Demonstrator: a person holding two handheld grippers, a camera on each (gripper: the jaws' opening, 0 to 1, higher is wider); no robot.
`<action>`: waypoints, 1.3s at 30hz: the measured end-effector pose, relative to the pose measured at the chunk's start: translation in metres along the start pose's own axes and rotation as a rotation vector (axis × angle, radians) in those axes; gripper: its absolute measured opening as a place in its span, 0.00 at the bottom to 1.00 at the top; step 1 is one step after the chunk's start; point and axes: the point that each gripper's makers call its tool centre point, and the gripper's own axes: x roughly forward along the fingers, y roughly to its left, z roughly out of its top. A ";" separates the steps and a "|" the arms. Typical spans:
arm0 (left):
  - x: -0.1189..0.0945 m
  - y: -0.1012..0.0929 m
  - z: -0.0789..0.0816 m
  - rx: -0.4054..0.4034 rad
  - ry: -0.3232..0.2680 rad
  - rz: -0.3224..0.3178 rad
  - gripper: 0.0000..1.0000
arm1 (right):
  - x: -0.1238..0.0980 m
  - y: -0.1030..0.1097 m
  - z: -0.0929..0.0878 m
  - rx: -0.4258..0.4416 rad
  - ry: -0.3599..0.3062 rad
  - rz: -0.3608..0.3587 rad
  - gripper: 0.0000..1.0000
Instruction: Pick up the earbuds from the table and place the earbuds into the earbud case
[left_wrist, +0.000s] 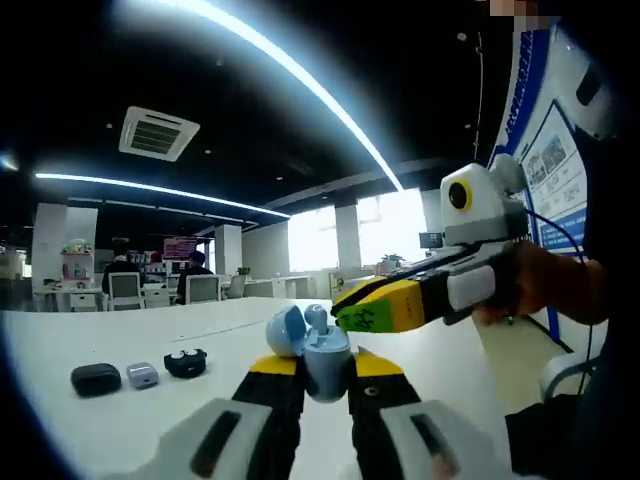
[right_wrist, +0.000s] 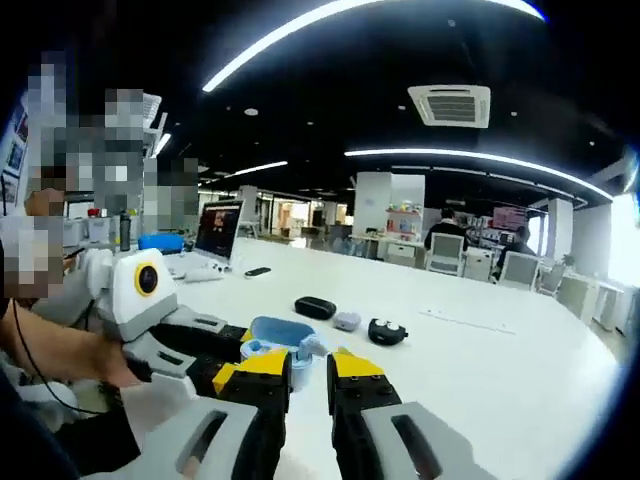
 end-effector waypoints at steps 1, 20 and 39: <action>0.000 0.000 0.000 0.020 0.004 0.008 0.18 | 0.001 0.000 -0.002 0.035 0.005 0.003 0.14; 0.005 -0.004 -0.015 0.109 0.039 0.121 0.18 | 0.016 -0.014 -0.012 0.138 -0.001 -0.085 0.12; 0.005 -0.003 -0.020 0.006 0.056 0.088 0.18 | 0.015 -0.008 -0.001 0.155 -0.016 0.009 0.11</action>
